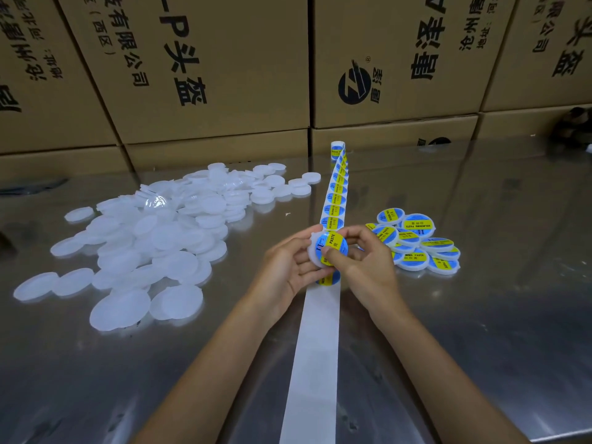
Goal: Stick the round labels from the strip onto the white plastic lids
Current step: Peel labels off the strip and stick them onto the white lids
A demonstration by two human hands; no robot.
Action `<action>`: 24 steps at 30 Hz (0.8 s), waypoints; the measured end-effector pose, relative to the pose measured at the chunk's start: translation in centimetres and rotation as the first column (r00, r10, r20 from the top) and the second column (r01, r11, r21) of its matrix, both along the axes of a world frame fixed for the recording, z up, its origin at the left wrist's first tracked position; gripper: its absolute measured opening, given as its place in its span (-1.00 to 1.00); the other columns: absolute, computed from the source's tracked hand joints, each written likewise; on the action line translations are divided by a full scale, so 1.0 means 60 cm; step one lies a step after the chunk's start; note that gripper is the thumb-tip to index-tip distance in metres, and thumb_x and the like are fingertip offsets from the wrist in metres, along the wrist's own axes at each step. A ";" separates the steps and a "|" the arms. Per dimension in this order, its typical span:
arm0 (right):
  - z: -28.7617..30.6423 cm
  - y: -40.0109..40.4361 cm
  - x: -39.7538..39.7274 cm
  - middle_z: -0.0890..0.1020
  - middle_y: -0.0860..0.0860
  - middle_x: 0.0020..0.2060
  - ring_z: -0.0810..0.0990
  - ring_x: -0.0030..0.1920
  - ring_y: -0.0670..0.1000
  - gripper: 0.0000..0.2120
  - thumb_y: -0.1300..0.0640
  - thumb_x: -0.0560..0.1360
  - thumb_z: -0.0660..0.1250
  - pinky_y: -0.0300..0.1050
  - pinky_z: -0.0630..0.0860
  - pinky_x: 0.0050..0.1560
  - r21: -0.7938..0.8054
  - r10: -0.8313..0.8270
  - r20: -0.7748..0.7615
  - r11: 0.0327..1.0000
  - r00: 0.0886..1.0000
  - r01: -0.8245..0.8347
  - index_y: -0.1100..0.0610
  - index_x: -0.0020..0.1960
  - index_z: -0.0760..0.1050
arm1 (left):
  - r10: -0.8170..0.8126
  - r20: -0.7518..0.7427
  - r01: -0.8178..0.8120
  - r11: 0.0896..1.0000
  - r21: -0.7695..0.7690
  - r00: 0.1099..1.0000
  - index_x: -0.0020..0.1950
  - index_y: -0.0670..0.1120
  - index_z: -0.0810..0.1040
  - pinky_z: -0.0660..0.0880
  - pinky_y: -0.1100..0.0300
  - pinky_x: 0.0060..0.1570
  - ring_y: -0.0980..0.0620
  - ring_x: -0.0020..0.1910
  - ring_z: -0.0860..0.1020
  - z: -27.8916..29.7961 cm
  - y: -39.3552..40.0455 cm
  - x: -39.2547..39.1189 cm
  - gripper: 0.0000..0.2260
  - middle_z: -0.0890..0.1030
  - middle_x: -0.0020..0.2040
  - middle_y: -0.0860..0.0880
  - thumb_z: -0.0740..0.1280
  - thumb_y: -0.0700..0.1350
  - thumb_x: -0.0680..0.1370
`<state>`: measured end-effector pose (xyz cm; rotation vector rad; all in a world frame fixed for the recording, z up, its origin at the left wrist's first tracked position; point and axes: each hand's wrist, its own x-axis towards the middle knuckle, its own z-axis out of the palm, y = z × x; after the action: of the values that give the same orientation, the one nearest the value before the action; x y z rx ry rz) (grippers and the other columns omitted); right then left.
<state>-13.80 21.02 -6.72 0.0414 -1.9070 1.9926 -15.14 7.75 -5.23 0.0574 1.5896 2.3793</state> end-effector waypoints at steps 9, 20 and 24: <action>-0.008 0.000 -0.007 0.65 0.02 -0.13 0.65 -0.16 0.05 -0.77 0.36 0.42 0.48 -0.16 0.60 -0.19 0.025 -0.023 0.018 0.999 1.000 0.023 0.11 -0.07 0.50 | -0.005 -0.023 0.005 1.000 0.004 1.000 0.20 -0.05 0.61 0.66 0.12 -0.11 -0.09 0.07 0.70 0.003 0.008 0.008 -0.73 0.71 0.09 -0.14 0.14 -0.24 0.68; -0.020 0.009 -0.011 0.49 -0.12 -0.05 0.49 -0.15 -0.05 -0.52 0.01 0.34 0.58 -0.19 0.50 -0.11 0.320 -0.186 -0.059 0.927 0.981 0.195 -0.01 0.19 0.49 | 0.016 -0.015 -0.015 0.998 0.062 1.000 0.20 -0.08 0.62 0.65 0.13 -0.11 -0.10 0.07 0.70 0.007 0.002 0.009 -0.74 0.71 0.09 -0.15 0.16 -0.23 0.68; -0.017 0.006 -0.005 0.51 -0.18 -0.05 0.48 -0.11 -0.17 -0.48 -0.20 0.28 0.56 -0.32 0.41 -0.16 0.356 -0.174 -0.049 0.917 0.984 0.180 -0.05 0.13 0.49 | -0.034 0.019 0.030 0.980 0.199 0.999 0.23 -0.12 0.60 0.66 0.08 -0.03 -0.15 0.11 0.68 0.009 -0.001 0.009 -0.75 0.69 0.14 -0.21 0.17 -0.24 0.66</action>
<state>-14.08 21.41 -7.73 -0.0169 -2.1572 1.5032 -14.58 7.70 -4.67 0.0958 1.3261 2.4965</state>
